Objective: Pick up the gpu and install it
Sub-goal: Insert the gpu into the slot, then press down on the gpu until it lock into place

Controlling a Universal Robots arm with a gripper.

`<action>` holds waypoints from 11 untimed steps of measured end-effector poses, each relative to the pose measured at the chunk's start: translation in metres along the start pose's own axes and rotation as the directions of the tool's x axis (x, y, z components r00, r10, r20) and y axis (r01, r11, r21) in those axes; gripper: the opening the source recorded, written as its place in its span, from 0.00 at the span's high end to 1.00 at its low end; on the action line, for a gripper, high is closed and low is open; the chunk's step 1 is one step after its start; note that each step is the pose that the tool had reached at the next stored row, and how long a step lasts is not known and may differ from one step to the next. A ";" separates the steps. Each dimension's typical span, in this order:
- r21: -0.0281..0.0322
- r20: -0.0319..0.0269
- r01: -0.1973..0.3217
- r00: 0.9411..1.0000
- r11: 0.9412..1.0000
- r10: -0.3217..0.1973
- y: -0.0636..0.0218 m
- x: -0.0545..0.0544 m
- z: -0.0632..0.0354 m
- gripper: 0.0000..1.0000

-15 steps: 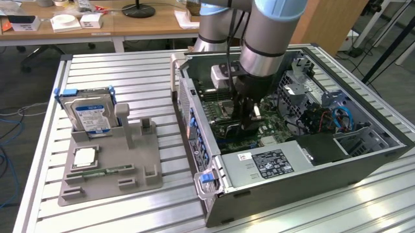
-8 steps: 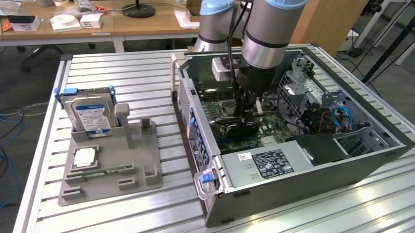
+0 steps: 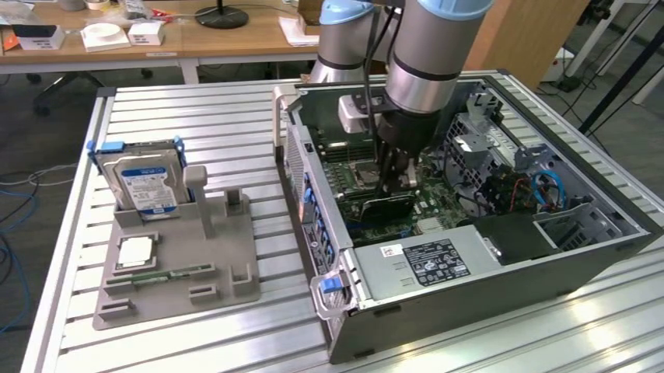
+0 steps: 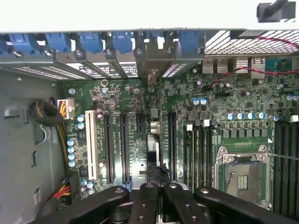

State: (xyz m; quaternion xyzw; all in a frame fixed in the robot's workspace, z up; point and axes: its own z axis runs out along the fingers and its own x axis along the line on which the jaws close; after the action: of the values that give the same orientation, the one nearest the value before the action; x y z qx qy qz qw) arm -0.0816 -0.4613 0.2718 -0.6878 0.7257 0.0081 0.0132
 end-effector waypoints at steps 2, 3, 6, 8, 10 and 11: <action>0.000 0.000 0.000 1.000 1.000 0.000 0.0000 0.000 0.0035 0.89; 0.000 0.000 0.000 1.000 1.000 0.000 0.0000 0.000 0.0054 0.89; 0.000 -0.002 0.000 1.000 1.000 0.000 0.0001 0.000 0.0102 0.89; -0.001 -0.004 0.000 1.000 1.000 0.000 0.0001 0.001 0.0131 0.89; -0.002 -0.004 0.000 1.000 1.000 0.000 -0.0001 0.000 0.0136 0.89; -0.001 -0.002 0.000 1.000 1.000 0.000 0.0001 0.000 0.0118 0.89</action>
State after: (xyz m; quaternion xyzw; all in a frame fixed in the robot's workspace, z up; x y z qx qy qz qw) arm -0.0816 -0.4608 0.2600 -0.6876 0.7259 0.0078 0.0118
